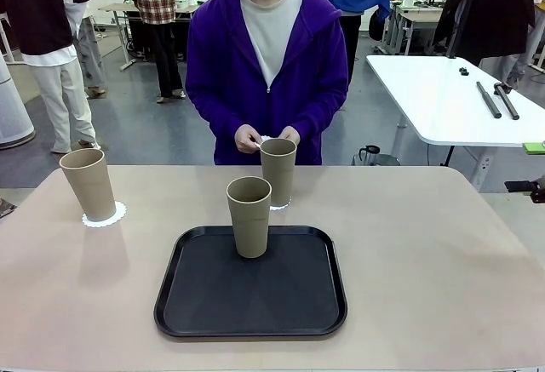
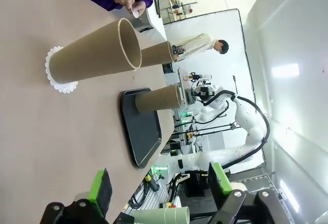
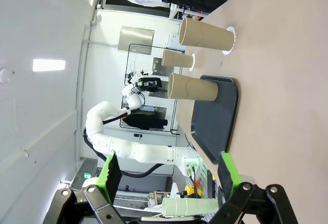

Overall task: Place coasters on the table and set cups on them.
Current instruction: Take one Reusable plastic cup from the Flat Tray and place it on a coaster set by the human.

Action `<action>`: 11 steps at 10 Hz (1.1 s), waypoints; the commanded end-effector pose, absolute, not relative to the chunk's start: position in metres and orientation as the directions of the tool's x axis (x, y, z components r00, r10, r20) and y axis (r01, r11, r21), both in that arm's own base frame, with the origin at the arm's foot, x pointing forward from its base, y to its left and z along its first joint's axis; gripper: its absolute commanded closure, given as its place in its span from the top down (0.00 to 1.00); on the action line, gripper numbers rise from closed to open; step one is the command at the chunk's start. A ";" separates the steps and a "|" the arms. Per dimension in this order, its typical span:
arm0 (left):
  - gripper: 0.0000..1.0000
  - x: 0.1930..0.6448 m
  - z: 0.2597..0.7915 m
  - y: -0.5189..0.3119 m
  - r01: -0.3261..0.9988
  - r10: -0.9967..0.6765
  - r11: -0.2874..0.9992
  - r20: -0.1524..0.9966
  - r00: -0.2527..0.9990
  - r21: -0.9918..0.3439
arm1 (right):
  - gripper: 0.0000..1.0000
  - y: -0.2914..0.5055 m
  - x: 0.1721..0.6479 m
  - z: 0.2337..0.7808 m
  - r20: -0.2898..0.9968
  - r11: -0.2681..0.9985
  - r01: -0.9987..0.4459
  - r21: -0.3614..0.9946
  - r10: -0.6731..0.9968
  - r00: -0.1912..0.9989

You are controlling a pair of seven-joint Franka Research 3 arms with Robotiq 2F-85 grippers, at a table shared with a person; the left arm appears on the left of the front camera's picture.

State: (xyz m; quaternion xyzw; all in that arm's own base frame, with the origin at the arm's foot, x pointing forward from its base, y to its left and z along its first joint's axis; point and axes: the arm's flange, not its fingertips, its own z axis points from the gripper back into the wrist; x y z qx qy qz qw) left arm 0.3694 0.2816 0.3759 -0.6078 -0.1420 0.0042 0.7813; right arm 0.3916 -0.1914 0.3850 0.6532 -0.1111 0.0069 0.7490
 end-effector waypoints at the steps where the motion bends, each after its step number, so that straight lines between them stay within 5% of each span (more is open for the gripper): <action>1: 1.00 0.366 0.372 0.293 0.124 0.200 0.249 0.176 0.964 -0.960 | 1.00 -0.191 0.392 0.386 0.178 0.143 -0.159 0.977 -0.132 0.975; 11: 1.00 0.364 0.367 0.292 0.142 0.204 0.260 0.198 0.959 -0.955 | 1.00 -0.191 0.392 0.386 0.178 0.143 -0.159 0.977 -0.132 0.975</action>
